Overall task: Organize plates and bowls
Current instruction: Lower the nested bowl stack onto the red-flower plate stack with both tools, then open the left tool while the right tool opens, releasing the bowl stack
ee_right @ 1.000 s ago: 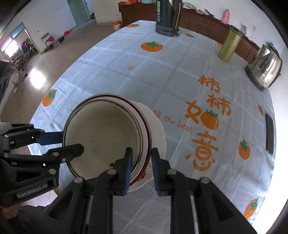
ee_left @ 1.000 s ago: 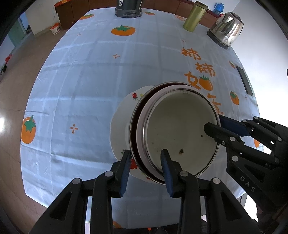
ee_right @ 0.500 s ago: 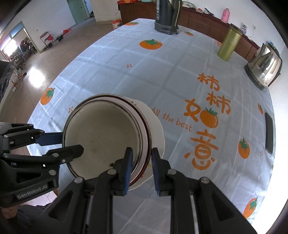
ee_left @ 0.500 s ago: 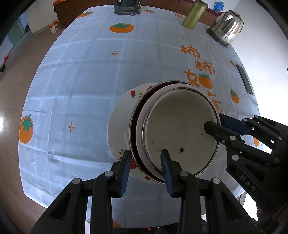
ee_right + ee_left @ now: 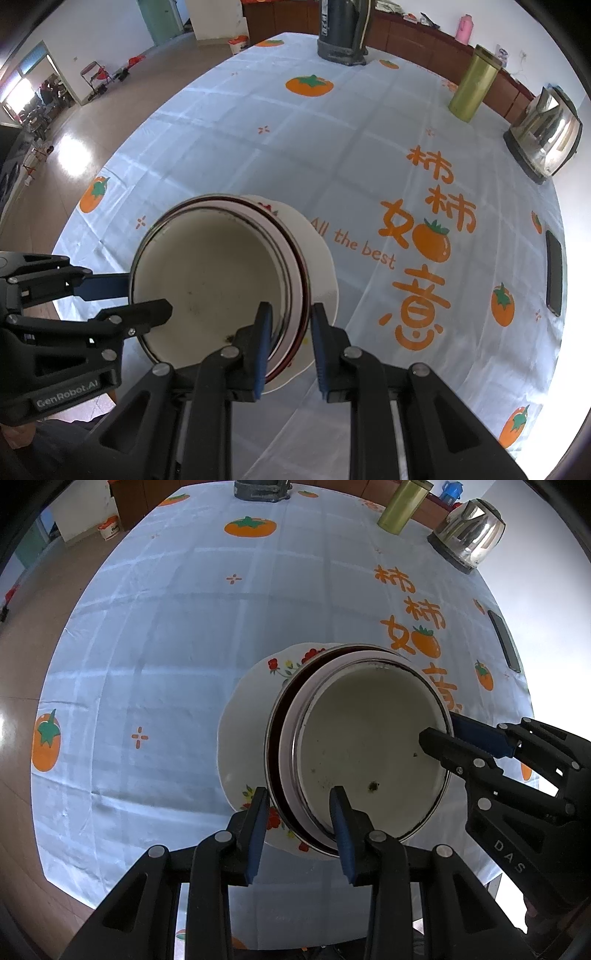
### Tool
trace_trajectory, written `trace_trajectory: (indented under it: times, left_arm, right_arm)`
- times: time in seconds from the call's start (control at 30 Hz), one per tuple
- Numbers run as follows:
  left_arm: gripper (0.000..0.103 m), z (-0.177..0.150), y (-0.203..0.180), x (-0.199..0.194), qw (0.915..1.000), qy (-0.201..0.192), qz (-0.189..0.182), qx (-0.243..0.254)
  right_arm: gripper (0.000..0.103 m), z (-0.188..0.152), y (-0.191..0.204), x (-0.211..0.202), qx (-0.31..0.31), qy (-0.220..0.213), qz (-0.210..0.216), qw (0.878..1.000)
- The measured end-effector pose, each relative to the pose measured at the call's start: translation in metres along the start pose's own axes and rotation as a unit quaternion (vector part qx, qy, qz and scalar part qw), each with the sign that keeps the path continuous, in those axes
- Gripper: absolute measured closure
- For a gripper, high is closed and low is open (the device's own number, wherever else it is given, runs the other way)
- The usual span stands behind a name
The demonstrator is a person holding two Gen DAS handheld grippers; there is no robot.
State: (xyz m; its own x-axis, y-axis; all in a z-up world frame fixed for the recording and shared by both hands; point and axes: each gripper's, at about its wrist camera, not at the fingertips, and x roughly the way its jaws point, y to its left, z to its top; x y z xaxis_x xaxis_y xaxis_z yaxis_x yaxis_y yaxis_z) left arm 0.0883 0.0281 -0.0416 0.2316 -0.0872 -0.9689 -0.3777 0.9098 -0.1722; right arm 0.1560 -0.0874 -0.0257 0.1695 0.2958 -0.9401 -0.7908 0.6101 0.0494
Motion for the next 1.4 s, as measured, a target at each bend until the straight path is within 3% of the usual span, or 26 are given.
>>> trace_trajectory:
  times: [0.47,0.7,0.87,0.97,1.07,1.17,1.3,1.4]
  left_arm:
    - [0.066,0.002,0.001,0.008,1.0000,-0.001,-0.003,-0.003]
    - [0.058,0.000,-0.003,0.001,0.9999,-0.012,-0.006,-0.002]
    - [0.057,-0.002,-0.007,-0.011,0.9996,-0.029,-0.003,0.004]
    - [0.057,-0.006,-0.010,-0.023,0.9985,-0.052,0.014,0.011]
    - [0.057,-0.008,-0.013,-0.039,0.9960,-0.082,0.028,0.020]
    - [0.057,-0.008,-0.016,-0.058,0.9926,-0.114,0.033,0.025]
    - [0.057,-0.009,-0.023,-0.081,0.9862,-0.156,0.039,0.038]
    - [0.057,-0.013,-0.030,-0.096,0.9806,-0.184,0.046,0.048]
  right_arm:
    - [0.082,-0.006,-0.004,0.011,0.011,0.002,0.004,1.000]
    - [0.078,-0.009,-0.007,0.010,0.021,-0.007,0.014,1.000]
    - [0.058,-0.010,-0.005,0.002,0.021,-0.024,0.011,0.999]
    - [0.056,-0.011,-0.006,-0.007,0.024,-0.036,0.005,0.999]
    - [0.054,-0.012,-0.007,-0.028,0.026,-0.071,-0.003,0.997]
    - [0.044,-0.016,-0.008,-0.057,0.033,-0.115,-0.024,0.993]
    - [0.036,-0.024,-0.010,-0.098,0.048,-0.184,-0.054,0.980]
    - [0.033,-0.026,-0.008,-0.115,0.053,-0.211,-0.065,0.974]
